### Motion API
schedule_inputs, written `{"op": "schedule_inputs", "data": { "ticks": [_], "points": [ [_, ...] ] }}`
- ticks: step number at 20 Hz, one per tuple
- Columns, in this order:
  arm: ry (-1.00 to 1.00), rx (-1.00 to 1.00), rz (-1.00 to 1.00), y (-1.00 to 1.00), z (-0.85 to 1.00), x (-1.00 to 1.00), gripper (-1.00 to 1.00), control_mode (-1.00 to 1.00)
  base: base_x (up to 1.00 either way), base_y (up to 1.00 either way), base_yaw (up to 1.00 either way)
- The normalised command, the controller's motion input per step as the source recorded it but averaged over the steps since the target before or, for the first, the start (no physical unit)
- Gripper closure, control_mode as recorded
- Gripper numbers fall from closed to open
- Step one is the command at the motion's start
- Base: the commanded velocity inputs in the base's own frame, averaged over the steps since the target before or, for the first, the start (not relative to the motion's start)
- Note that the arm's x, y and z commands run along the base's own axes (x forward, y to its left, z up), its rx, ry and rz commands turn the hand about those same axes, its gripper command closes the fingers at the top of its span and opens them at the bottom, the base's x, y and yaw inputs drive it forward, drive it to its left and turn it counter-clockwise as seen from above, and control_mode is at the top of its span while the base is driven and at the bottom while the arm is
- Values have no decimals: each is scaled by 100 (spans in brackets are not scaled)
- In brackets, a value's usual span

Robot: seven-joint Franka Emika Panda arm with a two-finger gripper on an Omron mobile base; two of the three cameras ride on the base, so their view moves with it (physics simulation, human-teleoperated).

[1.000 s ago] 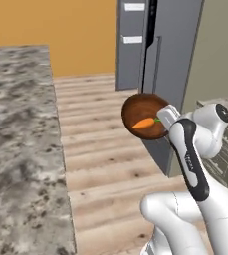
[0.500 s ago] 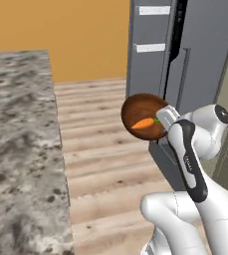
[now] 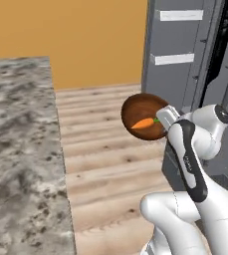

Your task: Move the mug from next to the sink to the open cabinet. Then, move the bowl with the carrot to the fridge to clear the area for faucet cleaning.

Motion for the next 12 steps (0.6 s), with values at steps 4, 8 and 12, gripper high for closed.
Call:
{"op": "schedule_inputs", "data": {
  "ticks": [4,8,12],
  "points": [
    [0,0,0,0,0,0,100,100,100,12,0],
    [0,0,0,0,0,0,100,100,100,22,-18],
    [0,0,0,0,0,0,100,100,78,24,-48]
  ]
}}
